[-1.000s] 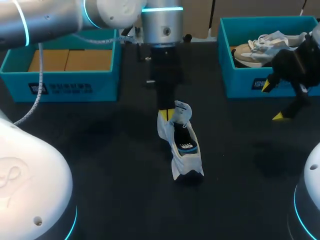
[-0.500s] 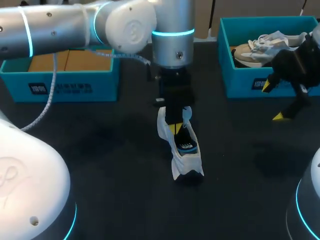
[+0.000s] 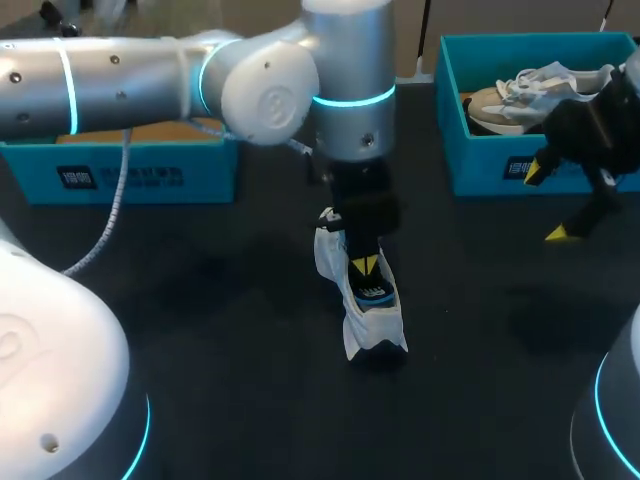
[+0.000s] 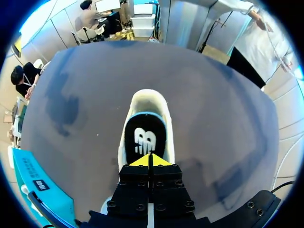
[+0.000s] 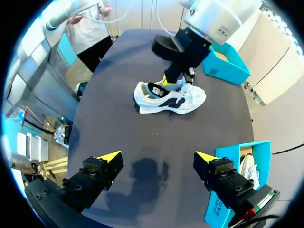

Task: Take the shoe out of the shoebox, open the shoe tongue, remove and reinsert the insole, then place the shoe into the shoebox

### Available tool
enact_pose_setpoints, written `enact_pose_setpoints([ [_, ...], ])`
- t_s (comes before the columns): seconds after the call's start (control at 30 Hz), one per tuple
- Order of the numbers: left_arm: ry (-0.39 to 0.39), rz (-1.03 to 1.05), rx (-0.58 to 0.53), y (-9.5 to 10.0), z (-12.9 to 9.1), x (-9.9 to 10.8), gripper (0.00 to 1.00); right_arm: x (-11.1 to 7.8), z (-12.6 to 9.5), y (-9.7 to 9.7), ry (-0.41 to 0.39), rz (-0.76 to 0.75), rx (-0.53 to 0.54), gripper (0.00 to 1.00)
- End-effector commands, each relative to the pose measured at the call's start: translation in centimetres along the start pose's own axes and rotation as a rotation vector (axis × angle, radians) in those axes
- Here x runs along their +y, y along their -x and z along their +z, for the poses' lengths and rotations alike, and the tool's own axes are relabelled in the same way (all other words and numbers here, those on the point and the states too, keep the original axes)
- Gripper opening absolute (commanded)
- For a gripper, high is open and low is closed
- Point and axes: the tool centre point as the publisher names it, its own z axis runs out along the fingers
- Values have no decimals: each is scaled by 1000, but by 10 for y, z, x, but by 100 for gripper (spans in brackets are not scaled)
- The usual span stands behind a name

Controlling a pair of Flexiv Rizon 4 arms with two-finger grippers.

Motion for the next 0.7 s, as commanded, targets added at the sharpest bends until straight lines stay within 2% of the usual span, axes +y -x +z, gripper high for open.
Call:
enact_pose_setpoints([
  [0.03, 18, 4, -15, 5, 11, 1, 0, 0, 1, 0, -3, 1, -1, 100],
  [0.1, 46, -2, -17, 6, 16, 2, 0, 0, 1, 0, -3, 1, -1, 100],
  [0.47, 68, -4, -40, 8, 41, 10, 0, 0, 1, 0, -3, 1, -1, 100],
  [0.7, 53, 17, -7, 7, 56, 6, 0, 0, 1, 0, -3, 1, -1, 100],
])
